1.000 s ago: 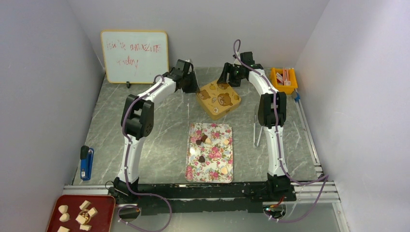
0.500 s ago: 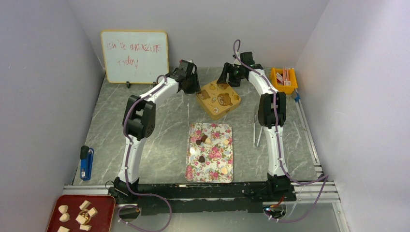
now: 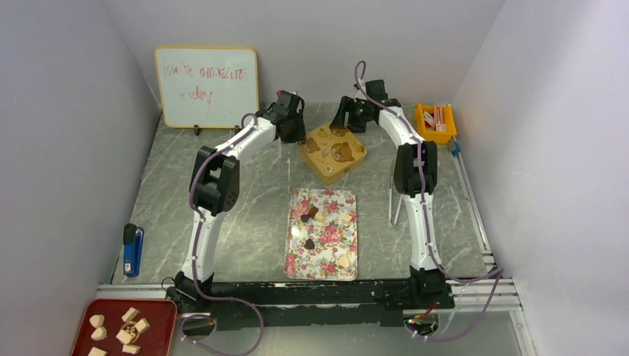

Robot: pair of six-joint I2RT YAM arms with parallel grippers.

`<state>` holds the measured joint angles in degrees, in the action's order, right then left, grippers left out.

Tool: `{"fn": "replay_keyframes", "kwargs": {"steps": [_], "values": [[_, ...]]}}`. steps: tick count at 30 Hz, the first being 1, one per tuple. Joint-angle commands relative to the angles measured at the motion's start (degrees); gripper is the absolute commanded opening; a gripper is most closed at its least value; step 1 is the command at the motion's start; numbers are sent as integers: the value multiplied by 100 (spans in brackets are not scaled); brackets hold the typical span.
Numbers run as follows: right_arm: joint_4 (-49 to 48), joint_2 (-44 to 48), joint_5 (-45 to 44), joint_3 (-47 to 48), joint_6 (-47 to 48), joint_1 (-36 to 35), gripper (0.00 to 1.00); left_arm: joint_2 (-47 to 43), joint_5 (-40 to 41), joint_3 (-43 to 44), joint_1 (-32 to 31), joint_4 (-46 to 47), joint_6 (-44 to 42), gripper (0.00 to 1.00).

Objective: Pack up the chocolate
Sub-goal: Adjust the box lid on the packing box.

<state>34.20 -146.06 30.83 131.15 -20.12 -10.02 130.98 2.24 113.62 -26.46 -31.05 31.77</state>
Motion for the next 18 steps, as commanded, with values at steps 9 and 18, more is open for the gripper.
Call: {"fn": "replay_keyframes", "kwargs": {"steps": [9, 18], "values": [[422, -406, -227, -46, 79, -204, 70, -44, 758, -52, 7, -631, -539, 43], [425, -415, -226, -28, 81, -194, 70, -590, 1141, -299, -211, 50, -879, 40]]}}
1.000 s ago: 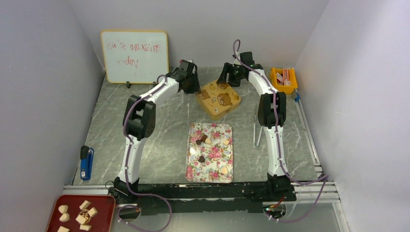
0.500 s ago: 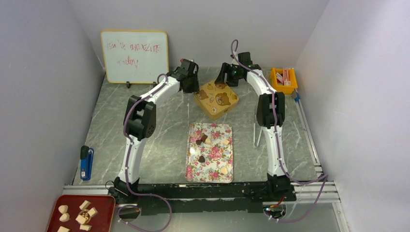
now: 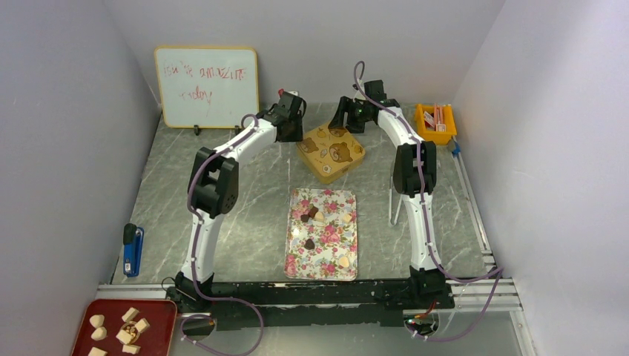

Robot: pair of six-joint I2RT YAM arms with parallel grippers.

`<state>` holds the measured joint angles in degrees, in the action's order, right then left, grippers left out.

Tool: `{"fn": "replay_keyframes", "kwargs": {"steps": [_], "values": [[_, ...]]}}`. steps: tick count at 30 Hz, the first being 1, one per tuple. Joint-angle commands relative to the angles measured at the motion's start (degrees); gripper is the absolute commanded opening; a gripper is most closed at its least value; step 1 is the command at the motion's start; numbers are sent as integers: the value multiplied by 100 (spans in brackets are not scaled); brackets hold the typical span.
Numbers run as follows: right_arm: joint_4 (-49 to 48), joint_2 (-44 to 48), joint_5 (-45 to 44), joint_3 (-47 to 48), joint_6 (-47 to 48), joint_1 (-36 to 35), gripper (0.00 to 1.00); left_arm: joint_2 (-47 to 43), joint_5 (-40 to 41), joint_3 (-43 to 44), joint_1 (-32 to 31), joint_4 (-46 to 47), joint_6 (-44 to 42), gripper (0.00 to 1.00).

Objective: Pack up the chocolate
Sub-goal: Adjust the box lid on the packing box.

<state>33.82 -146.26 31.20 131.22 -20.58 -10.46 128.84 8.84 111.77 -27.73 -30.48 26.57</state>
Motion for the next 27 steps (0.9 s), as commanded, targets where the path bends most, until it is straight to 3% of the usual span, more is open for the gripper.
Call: {"fn": "replay_keyframes", "kwargs": {"steps": [1, 14, 22, 27], "values": [[459, -395, -258, -35, 127, -157, 70, -389, 527, -78, -107, -3, -408, 40], [448, -369, -257, -57, 150, -153, 70, -700, 716, 55, -310, 201, -660, 38], [447, -342, -272, -79, 151, -158, 70, -720, 728, 264, -370, 131, -688, 6], [441, -333, -275, -90, 153, -156, 70, -713, 707, 331, -422, 126, -726, 5]]}}
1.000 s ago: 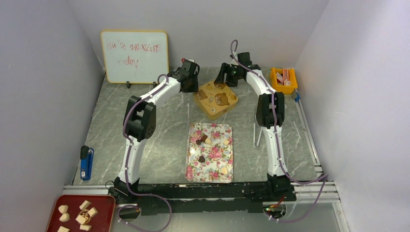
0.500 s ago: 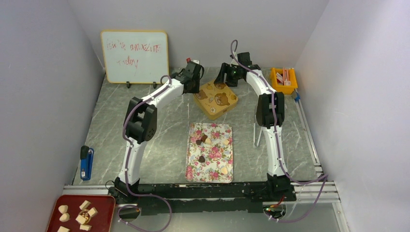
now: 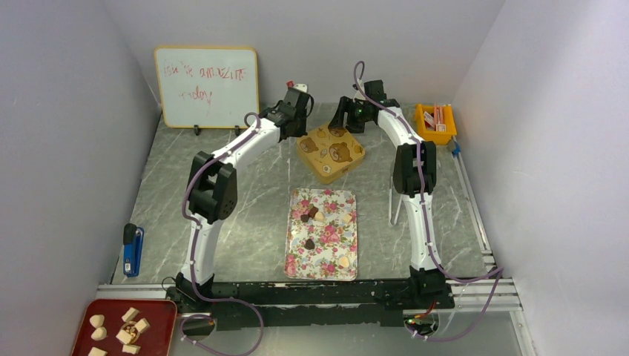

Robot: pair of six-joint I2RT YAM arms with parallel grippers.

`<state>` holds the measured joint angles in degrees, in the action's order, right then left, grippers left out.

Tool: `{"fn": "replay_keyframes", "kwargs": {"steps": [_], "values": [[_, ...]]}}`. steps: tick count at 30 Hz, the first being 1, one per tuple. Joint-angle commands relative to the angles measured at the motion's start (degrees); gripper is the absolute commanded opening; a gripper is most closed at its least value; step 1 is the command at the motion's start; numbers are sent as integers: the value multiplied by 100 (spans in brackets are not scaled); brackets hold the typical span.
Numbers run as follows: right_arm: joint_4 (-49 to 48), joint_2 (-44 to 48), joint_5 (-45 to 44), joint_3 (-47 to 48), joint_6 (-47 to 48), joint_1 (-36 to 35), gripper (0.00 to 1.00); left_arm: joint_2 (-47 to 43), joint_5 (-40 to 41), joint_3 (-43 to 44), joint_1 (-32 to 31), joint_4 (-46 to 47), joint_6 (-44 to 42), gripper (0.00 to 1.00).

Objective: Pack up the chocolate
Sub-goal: Adjust the box lid on the packing box.

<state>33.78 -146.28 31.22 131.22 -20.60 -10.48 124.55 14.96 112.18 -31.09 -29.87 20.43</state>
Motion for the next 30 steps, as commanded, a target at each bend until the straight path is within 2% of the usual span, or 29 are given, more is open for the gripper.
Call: {"fn": "replay_keyframes", "kwargs": {"steps": [1, 13, 21, 26, 30], "values": [[446, -331, -277, -91, 155, -151, 70, -290, 95, 313, -94, 62, -128, 5], [446, -331, -288, -122, 164, -155, 70, -126, 130, 432, -187, -6, -170, 5], [447, -338, -298, -172, 179, -154, 70, 88, 80, -172, -195, 23, 85, 5], [439, -341, -297, -208, 185, -156, 70, 597, -62, -17, -185, -497, 319, 5], [438, -327, -306, -229, 193, -151, 70, 467, -27, -271, -187, -305, 355, 5]]}}
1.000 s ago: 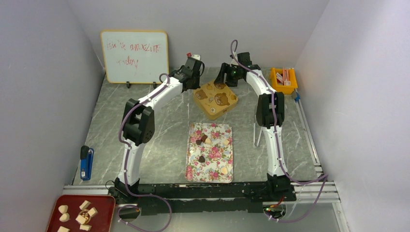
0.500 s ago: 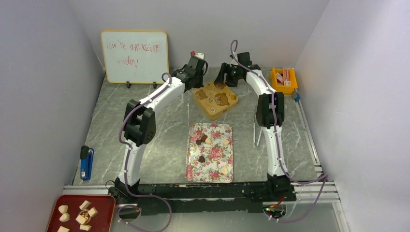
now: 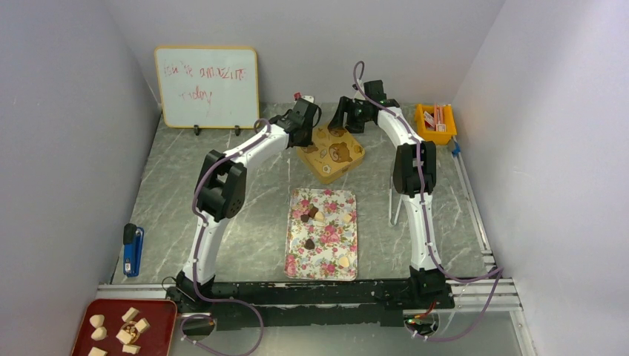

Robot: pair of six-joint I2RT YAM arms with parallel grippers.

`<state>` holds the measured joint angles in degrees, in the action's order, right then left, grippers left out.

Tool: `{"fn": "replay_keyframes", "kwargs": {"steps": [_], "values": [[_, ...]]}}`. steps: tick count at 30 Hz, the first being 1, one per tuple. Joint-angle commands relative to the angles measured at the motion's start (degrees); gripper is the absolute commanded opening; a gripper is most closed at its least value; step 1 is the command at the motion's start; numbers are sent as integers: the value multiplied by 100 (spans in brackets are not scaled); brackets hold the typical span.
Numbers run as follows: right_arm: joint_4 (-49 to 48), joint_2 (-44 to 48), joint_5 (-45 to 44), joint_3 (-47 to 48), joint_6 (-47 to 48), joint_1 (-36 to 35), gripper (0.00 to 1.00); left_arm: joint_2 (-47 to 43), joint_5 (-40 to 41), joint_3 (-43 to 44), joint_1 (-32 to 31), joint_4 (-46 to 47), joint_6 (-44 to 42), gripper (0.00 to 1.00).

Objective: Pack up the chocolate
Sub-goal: Adjust the box lid on the packing box.

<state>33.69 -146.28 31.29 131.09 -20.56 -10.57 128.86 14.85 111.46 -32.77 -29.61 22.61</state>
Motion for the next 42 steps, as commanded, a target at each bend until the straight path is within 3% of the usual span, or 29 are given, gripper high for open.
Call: {"fn": "replay_keyframes", "kwargs": {"steps": [1, 17, 19, 20, 22, 42], "values": [[453, -319, -314, -222, 185, -147, 70, 20, 22, -187, -14, -326, 132, 5], [361, -221, -274, -190, 155, -147, 72, -465, 294, -80, -18, -71, 182, 5], [327, -193, -240, -152, 146, -145, 76, -565, 286, -125, -17, 17, 191, 7], [305, -172, -219, -134, 143, -141, 87, -641, 282, -151, -16, 69, 191, 9], [267, -121, -211, -134, 146, -141, 93, -733, 281, -176, -16, 145, 191, 12], [-72, 516, -166, -447, 103, -136, 93, -1291, 319, -527, -12, 213, 564, 15]]}}
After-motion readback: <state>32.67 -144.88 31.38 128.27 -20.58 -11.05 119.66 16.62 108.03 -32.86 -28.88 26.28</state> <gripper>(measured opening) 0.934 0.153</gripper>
